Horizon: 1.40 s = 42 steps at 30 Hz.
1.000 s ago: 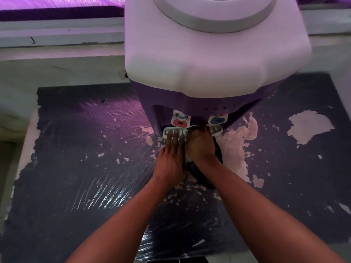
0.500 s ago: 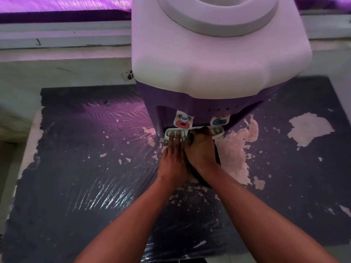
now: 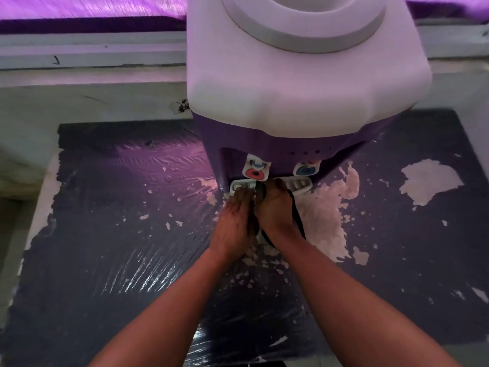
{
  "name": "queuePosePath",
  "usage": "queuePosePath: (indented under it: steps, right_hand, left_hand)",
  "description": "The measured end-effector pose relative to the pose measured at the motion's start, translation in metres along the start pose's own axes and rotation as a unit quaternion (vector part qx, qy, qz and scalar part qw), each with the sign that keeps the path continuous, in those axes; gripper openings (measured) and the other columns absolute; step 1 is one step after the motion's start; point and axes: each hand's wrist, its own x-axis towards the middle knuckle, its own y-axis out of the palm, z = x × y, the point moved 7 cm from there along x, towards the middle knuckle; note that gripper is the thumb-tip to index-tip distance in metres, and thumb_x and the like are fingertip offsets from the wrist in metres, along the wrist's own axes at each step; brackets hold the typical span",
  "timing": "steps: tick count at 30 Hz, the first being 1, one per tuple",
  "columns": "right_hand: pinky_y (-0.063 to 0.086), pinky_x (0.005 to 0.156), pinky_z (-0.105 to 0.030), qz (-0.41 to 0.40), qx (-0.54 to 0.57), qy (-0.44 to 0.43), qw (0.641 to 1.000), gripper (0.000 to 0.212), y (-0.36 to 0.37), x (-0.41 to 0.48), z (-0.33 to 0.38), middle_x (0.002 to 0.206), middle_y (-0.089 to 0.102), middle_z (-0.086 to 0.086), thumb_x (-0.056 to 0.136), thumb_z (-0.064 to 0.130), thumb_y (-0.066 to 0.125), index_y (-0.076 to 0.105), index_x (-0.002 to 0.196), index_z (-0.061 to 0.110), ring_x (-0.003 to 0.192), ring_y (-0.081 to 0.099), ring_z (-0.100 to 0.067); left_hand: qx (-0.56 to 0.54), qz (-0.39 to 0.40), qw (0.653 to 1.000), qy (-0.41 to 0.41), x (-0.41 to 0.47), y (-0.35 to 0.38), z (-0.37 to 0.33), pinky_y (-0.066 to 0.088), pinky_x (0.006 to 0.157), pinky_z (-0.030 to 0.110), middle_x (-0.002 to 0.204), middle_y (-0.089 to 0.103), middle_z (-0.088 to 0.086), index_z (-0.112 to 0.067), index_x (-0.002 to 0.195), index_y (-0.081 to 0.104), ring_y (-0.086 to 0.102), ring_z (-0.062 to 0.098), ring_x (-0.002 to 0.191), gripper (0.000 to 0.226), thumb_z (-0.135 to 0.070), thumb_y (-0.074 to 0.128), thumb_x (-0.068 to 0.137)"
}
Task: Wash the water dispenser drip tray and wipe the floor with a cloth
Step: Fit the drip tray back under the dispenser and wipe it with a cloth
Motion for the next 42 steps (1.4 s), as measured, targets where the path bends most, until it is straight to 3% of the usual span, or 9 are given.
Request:
queuePosePath:
  steps: [8,13,18,23,28,31,34,39,42]
  right_hand:
    - [0.037,0.095,-0.020,0.049,-0.009,-0.009,0.999,0.026,-0.001,0.002,-0.005,0.109,0.069,-0.010,0.086,0.018,0.052,0.071,0.104,0.011,0.106,0.059,-0.025]
    - [0.045,0.088,-0.025,0.038,0.027,0.030,0.998,0.035,-0.030,0.005,-0.023,0.117,0.070,-0.008,0.091,0.007,0.051,0.069,0.121,0.011,0.109,0.064,-0.024]
    - [0.049,0.090,-0.037,0.022,-0.116,-0.088,0.989,0.038,-0.034,0.022,-0.029,0.122,0.064,-0.014,0.086,0.008,0.054,0.066,0.122,0.016,0.115,0.055,-0.034]
    - [0.051,0.071,-0.036,0.019,0.025,-0.110,0.993,0.014,-0.031,0.024,-0.040,0.095,0.068,-0.001,0.093,0.013,0.054,0.067,0.092,0.019,0.087,0.061,-0.019]
    - [0.035,0.105,-0.022,0.071,-0.052,-0.141,0.986,0.054,-0.017,0.021,-0.053,0.136,0.050,-0.013,0.090,0.040,0.055,0.055,0.136,0.011,0.118,0.040,-0.017]
    - [0.043,0.102,-0.042,0.049,-0.074,-0.145,0.985,0.052,-0.018,0.022,-0.051,0.135,0.053,-0.014,0.089,0.041,0.056,0.057,0.135,0.017,0.121,0.045,-0.034]
    - [0.039,0.104,-0.039,0.039,-0.072,-0.131,0.988,0.055,-0.018,0.020,-0.050,0.139,0.047,-0.017,0.087,0.026,0.070,0.055,0.139,0.016,0.124,0.040,-0.035]
    - [0.033,0.109,-0.035,0.056,-0.095,-0.129,0.986,0.053,-0.014,0.022,-0.054,0.140,0.047,-0.020,0.091,0.020,0.064,0.051,0.142,0.013,0.127,0.038,-0.032]
    - [0.038,0.110,-0.044,0.067,-0.106,-0.123,0.984,0.054,-0.013,0.022,-0.054,0.144,0.044,-0.020,0.090,0.021,0.064,0.051,0.143,0.015,0.131,0.038,-0.038]
  left_hand:
    - [0.063,0.013,0.997,-0.051,0.008,0.008,0.000,0.035,0.109,0.047,0.154,0.038,0.013,-0.022,0.152,0.023,0.033,0.027,0.143,0.075,-0.037,0.048,0.083]
    - [0.079,-0.008,0.995,-0.051,0.009,0.005,-0.001,0.040,0.105,0.048,0.152,0.040,0.011,-0.020,0.148,0.035,0.037,0.027,0.140,0.062,-0.036,0.046,0.090]
    - [0.055,-0.028,0.994,-0.092,0.013,-0.003,-0.006,0.039,0.104,0.053,0.148,0.046,0.008,-0.025,0.142,0.044,0.044,0.028,0.135,0.051,-0.039,0.027,0.095]
    - [0.111,-0.035,0.982,-0.148,0.025,-0.011,-0.021,0.037,0.102,0.056,0.114,0.069,0.005,-0.026,0.119,0.062,0.063,0.030,0.105,0.046,-0.053,0.032,0.096]
    - [0.141,-0.060,0.977,-0.147,0.034,-0.010,-0.029,0.046,0.088,0.047,0.107,0.067,0.013,-0.011,0.110,0.067,0.061,0.034,0.101,0.029,-0.025,0.061,0.085]
    - [0.083,-0.064,0.988,-0.116,0.033,0.003,-0.028,0.050,0.085,0.044,0.112,0.062,0.019,-0.004,0.120,0.060,0.059,0.036,0.101,0.037,-0.009,0.060,0.084]
    - [0.043,-0.070,0.990,-0.115,0.029,0.007,-0.025,0.054,0.080,0.043,0.117,0.059,0.019,-0.005,0.127,0.056,0.057,0.037,0.104,0.044,-0.006,0.060,0.083]
    - [0.050,-0.071,0.989,-0.117,0.032,0.009,-0.028,0.052,0.074,0.042,0.110,0.058,0.018,-0.005,0.118,0.062,0.059,0.036,0.090,0.035,-0.018,0.059,0.085]
    - [0.054,-0.062,0.988,-0.128,0.036,0.012,-0.026,0.054,0.074,0.043,0.115,0.058,0.020,-0.003,0.120,0.059,0.062,0.036,0.088,0.035,-0.013,0.061,0.087]
